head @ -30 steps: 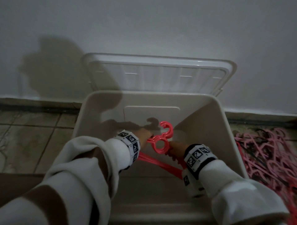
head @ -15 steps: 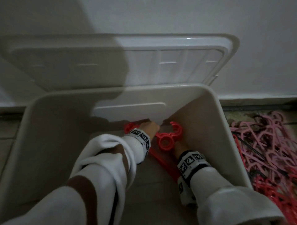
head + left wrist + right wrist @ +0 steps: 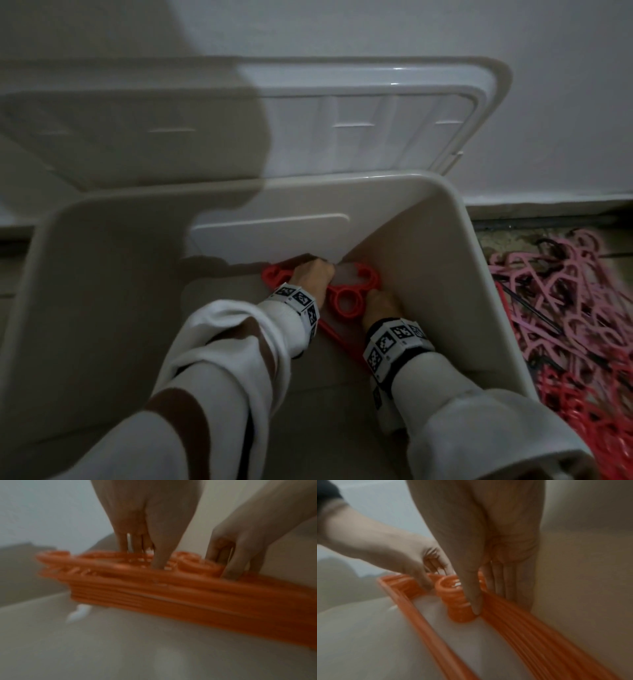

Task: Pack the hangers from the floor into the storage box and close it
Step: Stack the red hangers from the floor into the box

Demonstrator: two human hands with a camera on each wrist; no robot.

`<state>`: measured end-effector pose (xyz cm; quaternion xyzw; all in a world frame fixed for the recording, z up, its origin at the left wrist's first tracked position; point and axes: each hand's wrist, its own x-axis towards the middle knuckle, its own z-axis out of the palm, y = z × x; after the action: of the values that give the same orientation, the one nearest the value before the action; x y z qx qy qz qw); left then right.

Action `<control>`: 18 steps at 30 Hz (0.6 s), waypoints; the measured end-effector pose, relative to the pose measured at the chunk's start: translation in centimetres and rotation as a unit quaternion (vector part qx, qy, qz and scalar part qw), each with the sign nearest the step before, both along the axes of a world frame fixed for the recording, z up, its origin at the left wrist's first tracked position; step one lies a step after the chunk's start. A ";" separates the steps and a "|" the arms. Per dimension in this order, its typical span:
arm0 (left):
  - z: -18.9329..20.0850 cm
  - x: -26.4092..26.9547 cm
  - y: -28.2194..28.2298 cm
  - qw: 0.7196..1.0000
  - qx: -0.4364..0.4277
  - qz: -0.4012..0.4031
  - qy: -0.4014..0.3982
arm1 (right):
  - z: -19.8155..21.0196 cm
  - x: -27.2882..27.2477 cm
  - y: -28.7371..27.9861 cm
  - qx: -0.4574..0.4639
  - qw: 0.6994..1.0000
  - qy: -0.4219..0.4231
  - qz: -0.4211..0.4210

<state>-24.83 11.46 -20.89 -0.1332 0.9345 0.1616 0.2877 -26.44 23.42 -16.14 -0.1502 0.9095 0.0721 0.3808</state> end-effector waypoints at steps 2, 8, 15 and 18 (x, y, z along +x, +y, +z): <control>0.6 0.0 0.0 1.000 0.025 -0.005 0.003 | -0.2 0.0 0.0 0.007 1.000 0.005 0.007; 4.0 1.3 0.3 0.996 0.056 -0.013 0.066 | 3.2 -0.2 -0.4 -0.063 0.997 -0.010 -0.049; 11.7 2.8 1.3 0.973 0.107 0.055 0.196 | 9.9 -0.2 1.0 -0.174 0.983 0.041 -0.033; 15.9 3.5 2.7 0.955 0.136 0.089 0.249 | 13.5 0.2 2.7 -0.256 0.964 0.069 -0.003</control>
<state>-21.31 14.16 -5.02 -0.1306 0.9301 0.3404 0.0458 -26.26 26.08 -2.64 -0.2346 0.9222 -0.1544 0.2659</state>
